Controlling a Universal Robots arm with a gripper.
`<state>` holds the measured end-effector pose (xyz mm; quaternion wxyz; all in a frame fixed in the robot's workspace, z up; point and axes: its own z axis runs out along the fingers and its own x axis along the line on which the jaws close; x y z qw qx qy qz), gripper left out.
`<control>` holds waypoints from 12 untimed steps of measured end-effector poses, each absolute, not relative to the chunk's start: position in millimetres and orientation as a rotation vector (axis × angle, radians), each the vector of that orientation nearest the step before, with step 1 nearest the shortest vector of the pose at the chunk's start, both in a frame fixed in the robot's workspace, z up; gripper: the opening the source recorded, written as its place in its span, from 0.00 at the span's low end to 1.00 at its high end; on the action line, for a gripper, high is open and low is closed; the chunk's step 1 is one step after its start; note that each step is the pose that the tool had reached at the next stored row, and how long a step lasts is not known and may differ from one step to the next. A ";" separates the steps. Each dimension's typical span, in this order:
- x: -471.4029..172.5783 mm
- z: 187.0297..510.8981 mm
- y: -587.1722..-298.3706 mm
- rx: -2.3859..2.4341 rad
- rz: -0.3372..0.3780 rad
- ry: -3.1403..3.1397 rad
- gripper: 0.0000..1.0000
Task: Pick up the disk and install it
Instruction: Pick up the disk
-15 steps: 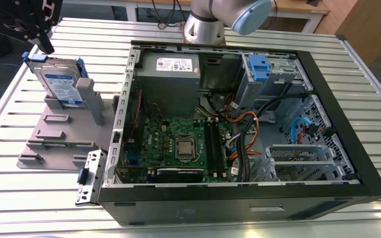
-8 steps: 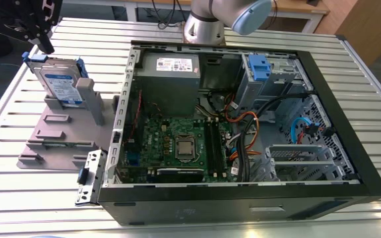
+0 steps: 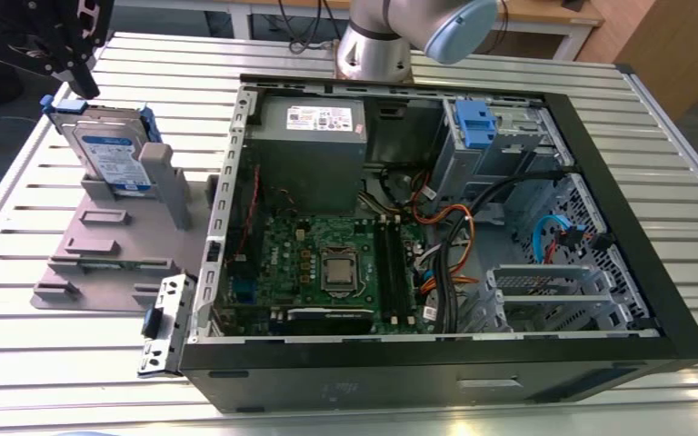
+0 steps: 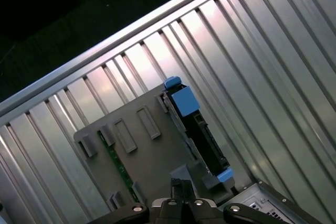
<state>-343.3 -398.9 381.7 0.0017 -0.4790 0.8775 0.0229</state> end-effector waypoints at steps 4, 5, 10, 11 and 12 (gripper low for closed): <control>-343.3 381.7 -398.9 -1.514 0.072 2.748 0.11; -343.3 381.7 -398.9 -1.516 0.072 2.747 0.11; -343.3 381.7 -398.9 -1.525 0.072 2.742 0.11; -343.3 381.7 -398.9 -1.527 0.072 2.741 0.11; -343.3 381.8 -398.9 -1.529 0.072 2.740 0.11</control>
